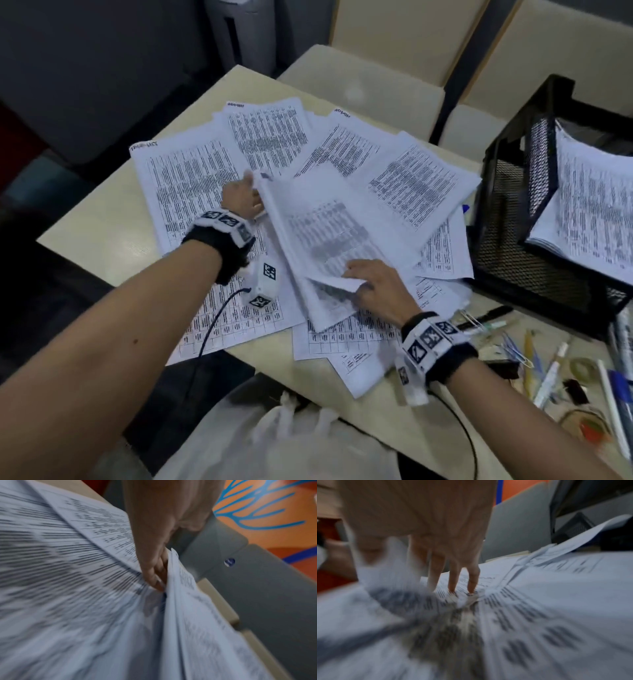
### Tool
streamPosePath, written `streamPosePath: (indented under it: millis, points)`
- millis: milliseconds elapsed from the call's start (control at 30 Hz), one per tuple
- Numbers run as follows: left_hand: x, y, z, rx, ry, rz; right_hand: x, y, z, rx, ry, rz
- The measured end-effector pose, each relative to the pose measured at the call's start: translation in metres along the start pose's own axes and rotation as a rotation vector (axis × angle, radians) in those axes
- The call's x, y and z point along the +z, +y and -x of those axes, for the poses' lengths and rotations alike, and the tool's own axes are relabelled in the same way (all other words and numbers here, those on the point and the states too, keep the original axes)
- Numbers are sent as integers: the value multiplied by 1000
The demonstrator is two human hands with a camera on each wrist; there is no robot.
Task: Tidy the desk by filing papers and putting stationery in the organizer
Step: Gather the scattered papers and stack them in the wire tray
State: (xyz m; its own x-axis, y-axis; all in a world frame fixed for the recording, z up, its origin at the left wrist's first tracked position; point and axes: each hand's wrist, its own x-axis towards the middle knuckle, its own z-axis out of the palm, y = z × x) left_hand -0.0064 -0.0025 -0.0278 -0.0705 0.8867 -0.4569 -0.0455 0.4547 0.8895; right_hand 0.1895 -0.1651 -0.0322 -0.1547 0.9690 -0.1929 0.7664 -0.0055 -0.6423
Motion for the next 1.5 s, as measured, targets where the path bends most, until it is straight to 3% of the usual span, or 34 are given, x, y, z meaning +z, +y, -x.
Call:
streamPosePath:
  millis: [67, 133, 167, 233, 300, 333, 433, 500, 600, 667, 767, 867, 933, 1067, 1200, 1300, 1400, 1500]
  points:
    - [-4, -11, 12, -139, -135, 134, 5, -12, -3, 115, -184, -5]
    - [-5, -30, 17, -169, -204, -89, 2, -15, -12, 181, -313, -130]
    - [-5, -38, 18, -148, -200, -231, -1, -16, -18, 194, -306, -204]
    - [-1, -44, 15, -41, -154, -428, -15, -11, -35, 261, -89, -265]
    - [3, -27, 17, 76, -139, -448, -30, 2, -51, 383, 262, -285]
    - [6, -14, 16, 136, -149, -425, -37, 7, -59, 428, 367, -341]
    - [15, 28, 6, 274, -243, -374, -49, 21, -82, 489, 379, -642]
    - [27, 50, -9, 311, -266, -353, -57, 27, -95, 501, 406, -670]
    - [48, 71, -37, 236, -274, -282, -74, 49, -109, 661, 654, -596]
    - [61, 67, -59, 181, -272, -401, -82, 70, -110, 872, 758, -467]
    - [73, 44, -75, 119, -252, -789, -81, 87, -105, 1093, 673, -234]
    - [84, 14, -77, 74, -292, -1108, -71, 100, -109, 1054, 593, -192]
    - [90, -5, -82, 157, -260, -1252, -65, 101, -113, 983, 589, -198]
    - [99, -13, -75, 116, -341, -1204, -53, 86, -124, 887, 538, -200]
    - [93, -9, -70, 86, -327, -1202, -40, 66, -133, 676, 501, -227]
    - [78, -12, -73, 114, -257, -1252, -40, 56, -134, 647, 490, -233]
    - [45, -12, -66, 151, -90, -1181, -44, 46, -132, 564, 617, -183]
    - [15, -13, -52, 20, 20, -1144, -57, 27, -130, 385, 702, -101]
